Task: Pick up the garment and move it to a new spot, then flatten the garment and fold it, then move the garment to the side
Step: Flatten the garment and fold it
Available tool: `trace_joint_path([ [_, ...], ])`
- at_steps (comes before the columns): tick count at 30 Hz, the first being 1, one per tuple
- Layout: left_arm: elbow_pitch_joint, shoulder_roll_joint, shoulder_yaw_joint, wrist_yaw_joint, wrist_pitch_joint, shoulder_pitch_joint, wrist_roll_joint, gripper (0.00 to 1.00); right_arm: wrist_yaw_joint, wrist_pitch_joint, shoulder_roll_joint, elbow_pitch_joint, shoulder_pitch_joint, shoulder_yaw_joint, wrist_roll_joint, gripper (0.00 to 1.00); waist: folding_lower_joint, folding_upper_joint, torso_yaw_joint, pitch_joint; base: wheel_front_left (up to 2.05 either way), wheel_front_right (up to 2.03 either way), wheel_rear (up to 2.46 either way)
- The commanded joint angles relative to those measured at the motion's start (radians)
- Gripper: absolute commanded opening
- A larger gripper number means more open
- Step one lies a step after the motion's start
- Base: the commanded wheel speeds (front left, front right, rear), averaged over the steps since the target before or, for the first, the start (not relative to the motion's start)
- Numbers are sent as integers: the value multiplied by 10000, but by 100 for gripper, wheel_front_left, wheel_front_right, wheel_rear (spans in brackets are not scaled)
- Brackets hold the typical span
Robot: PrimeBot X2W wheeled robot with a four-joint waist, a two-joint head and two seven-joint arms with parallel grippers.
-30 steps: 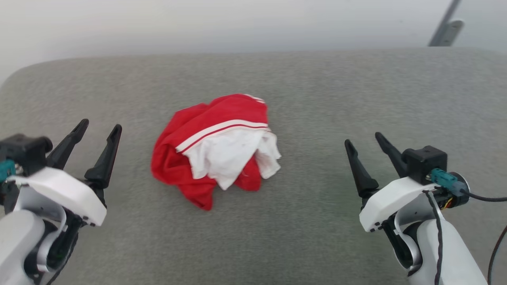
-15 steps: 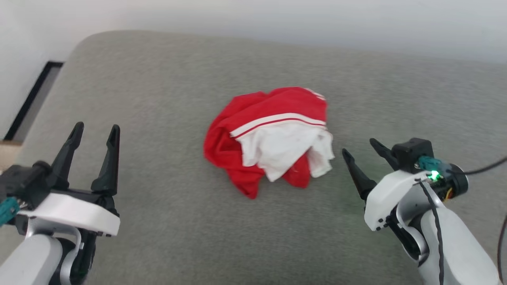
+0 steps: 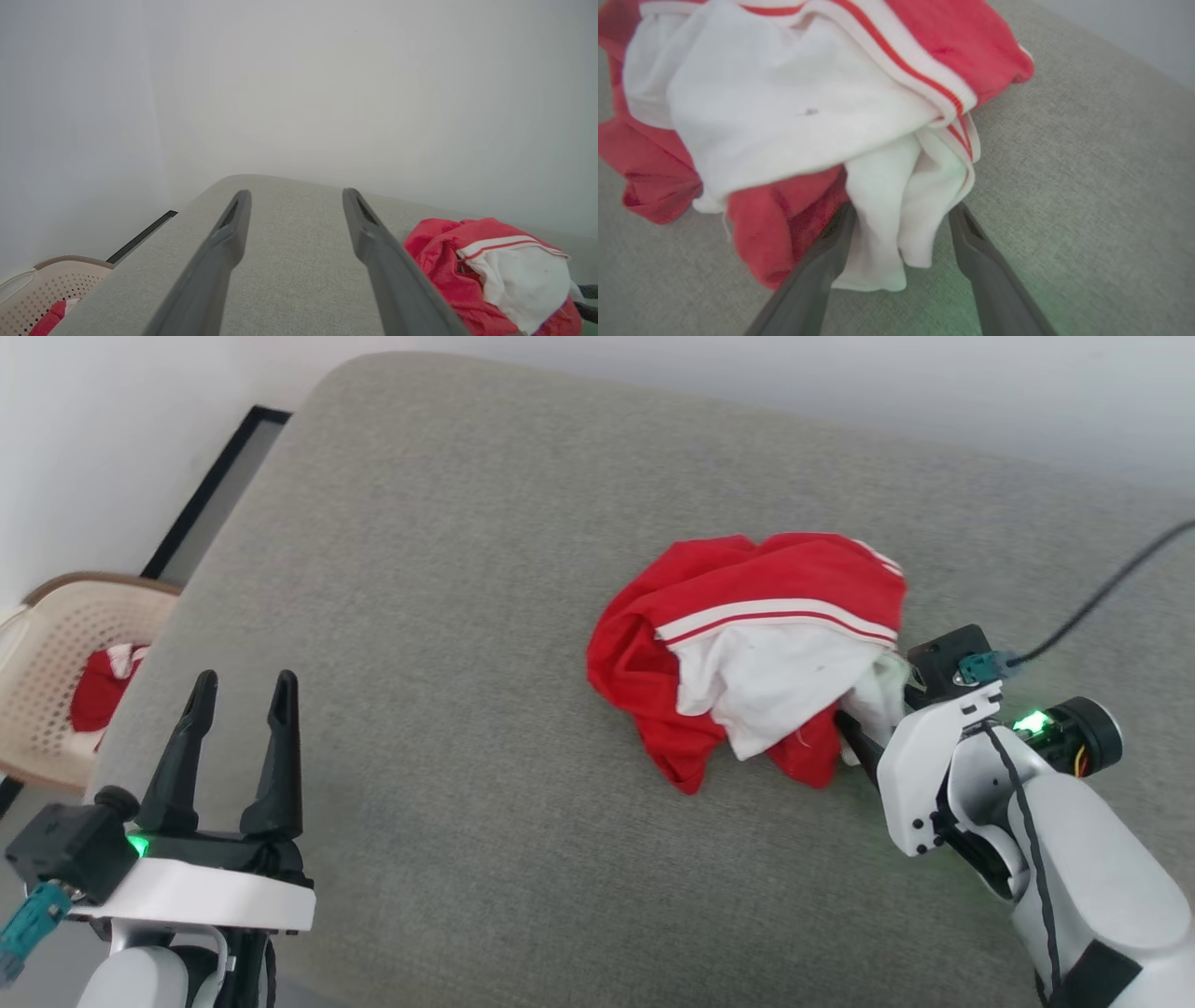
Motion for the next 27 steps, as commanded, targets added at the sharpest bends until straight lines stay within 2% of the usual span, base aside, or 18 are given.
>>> trace_joint_path([
  [1, 28, -325, 298, -216, -50, 137, 205, 100, -7, 250, -88, 275, -218, 104, -53, 100, 0, 0, 248, 110, 0, 0, 0],
  [4, 60, -854, 790, -501, -50, 246, 485, 100, -7, 631, -85, 746, -491, 331, 77, 100, 0, 0, 396, 151, 0, 0, 0],
  [5, 68, -1001, 948, -582, -50, 262, 572, 100, -5, 714, -105, 853, -581, 482, 90, 28, 0, 0, 421, 163, 0, 0, 0],
  [6, 71, -1132, 1082, -655, -50, 285, 665, 100, -5, 791, -150, 991, -652, 571, 121, 0, 0, 0, 439, 173, 0, 0, 0],
  [12, 129, -1730, 1707, -894, -51, 486, 975, 100, -7, 1191, -384, 1191, -1066, 709, 607, 0, 0, 0, 377, 59, 0, 0, 0],
  [17, 91, -1883, 2061, -969, -51, 784, 1162, 100, -7, 1866, -875, 225, -1195, 848, 1574, 0, 0, 0, 83, -224, 0, 0, 0],
  [23, -56, -1835, 2234, -970, -51, 1191, 1232, 100, -7, 3256, -2160, -1823, -753, 553, 2695, 0, 0, 0, -339, -607, 0, 0, 0],
  [24, -56, -1835, 2234, -970, -51, 1191, 1232, 100, -7, 3256, -2160, -1823, -753, 553, 2695, 0, 0, 0, -339, -607, 0, 0, 0],
  [27, -141, -1788, 2282, -973, -51, 1400, 1195, 100, -7, 4388, -3081, -2970, -155, -184, 3012, 0, 0, 0, -555, -801, 0, 0, 0],
])
